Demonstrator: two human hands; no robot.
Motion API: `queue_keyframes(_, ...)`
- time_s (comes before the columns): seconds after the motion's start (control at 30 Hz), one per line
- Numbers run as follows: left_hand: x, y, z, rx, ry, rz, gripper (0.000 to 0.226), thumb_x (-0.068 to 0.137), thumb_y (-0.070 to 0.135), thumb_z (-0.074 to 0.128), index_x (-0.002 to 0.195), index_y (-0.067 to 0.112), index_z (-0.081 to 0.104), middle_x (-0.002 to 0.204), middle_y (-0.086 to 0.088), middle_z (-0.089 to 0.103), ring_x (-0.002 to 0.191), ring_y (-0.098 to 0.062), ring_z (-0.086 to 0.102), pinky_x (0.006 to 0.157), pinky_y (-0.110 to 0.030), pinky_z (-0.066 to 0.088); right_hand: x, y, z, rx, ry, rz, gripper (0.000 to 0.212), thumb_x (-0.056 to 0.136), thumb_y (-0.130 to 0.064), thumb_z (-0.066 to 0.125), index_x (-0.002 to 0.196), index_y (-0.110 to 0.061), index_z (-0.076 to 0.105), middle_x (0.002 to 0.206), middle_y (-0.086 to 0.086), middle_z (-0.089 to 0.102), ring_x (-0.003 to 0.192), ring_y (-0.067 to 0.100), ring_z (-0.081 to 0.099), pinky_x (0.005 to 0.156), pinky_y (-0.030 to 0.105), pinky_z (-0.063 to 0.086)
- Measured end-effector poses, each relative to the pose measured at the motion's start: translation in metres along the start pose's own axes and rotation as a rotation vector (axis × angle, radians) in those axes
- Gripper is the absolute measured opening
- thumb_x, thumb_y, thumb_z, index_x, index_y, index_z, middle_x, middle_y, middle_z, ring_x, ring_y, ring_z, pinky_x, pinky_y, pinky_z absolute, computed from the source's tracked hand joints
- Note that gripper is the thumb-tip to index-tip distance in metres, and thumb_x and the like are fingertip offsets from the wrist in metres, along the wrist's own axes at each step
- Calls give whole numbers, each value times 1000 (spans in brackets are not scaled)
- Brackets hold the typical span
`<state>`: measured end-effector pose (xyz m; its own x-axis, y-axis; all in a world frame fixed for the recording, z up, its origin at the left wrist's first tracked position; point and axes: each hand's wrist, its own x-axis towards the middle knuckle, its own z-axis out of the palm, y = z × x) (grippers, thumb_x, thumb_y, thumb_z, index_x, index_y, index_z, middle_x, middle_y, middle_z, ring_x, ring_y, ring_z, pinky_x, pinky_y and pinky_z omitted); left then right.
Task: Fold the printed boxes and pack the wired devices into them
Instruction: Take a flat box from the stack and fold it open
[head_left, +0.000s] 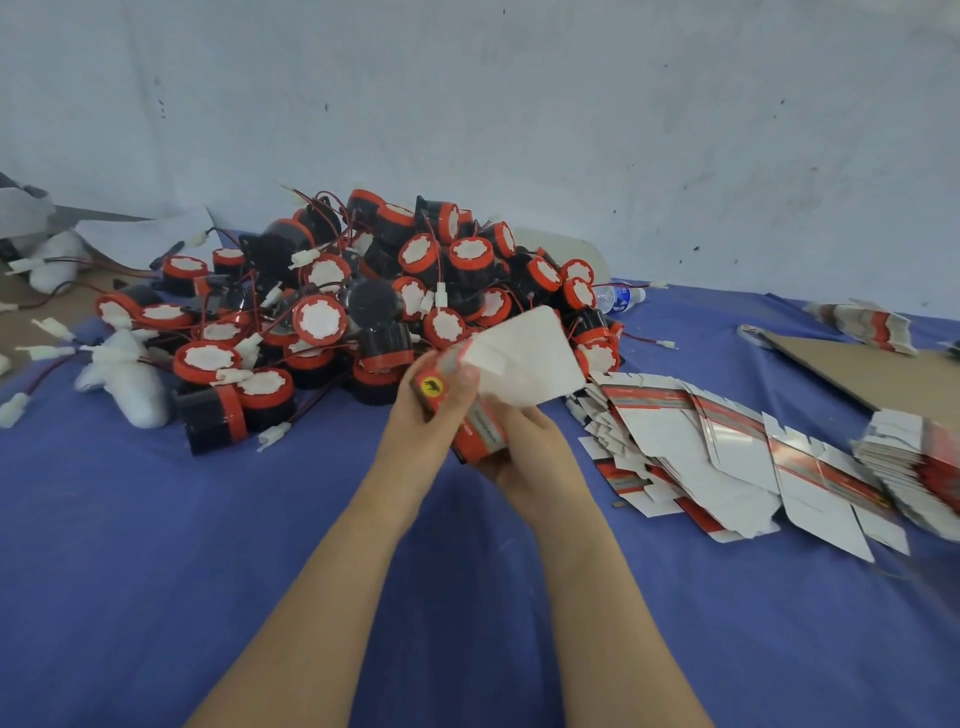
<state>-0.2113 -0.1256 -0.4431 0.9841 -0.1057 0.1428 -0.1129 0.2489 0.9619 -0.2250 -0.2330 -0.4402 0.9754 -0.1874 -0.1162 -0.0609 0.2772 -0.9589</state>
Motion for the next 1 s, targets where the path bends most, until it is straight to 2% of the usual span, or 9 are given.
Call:
queue_keyframes(0.13, 5, 2, -11, -155, 199, -26, 77, 56, 67, 65, 122, 28, 57, 115, 5, 68, 108, -15, 65, 96, -41, 52, 1, -4, 7, -18, -21, -40, 69, 69, -80, 50, 117, -32, 62, 123, -3, 64, 116, 15, 56, 107, 42, 41)
queue_keyframes(0.33, 2, 1, -9, 31, 143, 11, 59, 59, 68, 60, 111, 40, 55, 110, 15, 66, 100, -3, 64, 77, -20, 52, 7, -6, -11, 279, -112, 15, 37, 98, -39, 48, 120, -14, 62, 110, 8, 72, 103, 25, 68, 91, 40, 53)
queue_keyframes(0.4, 2, 2, -11, 45, 161, 29, 64, 61, 71, 54, 115, 38, 55, 108, 16, 65, 100, -2, 63, 75, -18, 51, 6, -3, -11, 141, -173, -37, 25, 99, -30, 50, 113, -17, 66, 110, 7, 72, 103, 23, 68, 90, 39, 55)
queue_keyframes(0.53, 1, 5, -8, -21, 69, -33, 68, 69, 74, 38, 118, 31, 60, 110, 8, 69, 99, -8, 67, 74, -22, 53, 9, 2, -8, -233, 98, -153, 30, 100, -22, 45, 95, 0, 63, 91, 24, 65, 80, 27, 62, 81, 53, 55)
queue_keyframes(0.63, 0, 10, -10, -256, -94, -115, 67, 74, 69, 41, 118, 24, 64, 113, -2, 71, 103, -15, 68, 77, -27, 56, 7, 0, -6, 102, -7, 70, 27, 100, -20, 49, 81, -6, 61, 56, 2, 53, 48, 11, 44, 44, 24, 43)
queue_keyframes(0.7, -1, 12, -12, -358, -120, -121, 67, 75, 68, 43, 118, 21, 65, 116, -8, 70, 107, -22, 66, 86, -35, 54, 3, 2, 1, 229, -133, 229, 25, 99, -26, 49, 83, -10, 60, 50, -3, 43, 40, 7, 33, 37, 18, 28)
queue_keyframes(0.8, -2, 8, -9, -320, -34, -39, 71, 76, 67, 42, 131, 24, 55, 126, -1, 65, 116, -17, 61, 93, -35, 51, 2, 5, 11, 248, -61, 295, 36, 93, -49, 53, 91, -13, 60, 57, -1, 59, 43, 9, 38, 36, 18, 32)
queue_keyframes(0.9, -5, 3, 1, 14, 123, 183, 68, 81, 62, 39, 144, 42, 26, 135, 25, 44, 119, 10, 49, 91, -14, 46, 3, 3, 10, 120, 52, 184, 50, 87, -66, 47, 97, -19, 60, 77, 2, 74, 62, 17, 69, 50, 26, 53)
queue_keyframes(1.0, -3, -8, -1, 356, 174, 344, 43, 93, 45, 46, 135, 37, 41, 144, 14, 31, 130, 0, 35, 105, -18, 38, 3, 3, 10, -158, 89, -64, 38, 93, -50, 52, 99, -15, 63, 91, -1, 71, 81, 12, 68, 65, 25, 55)
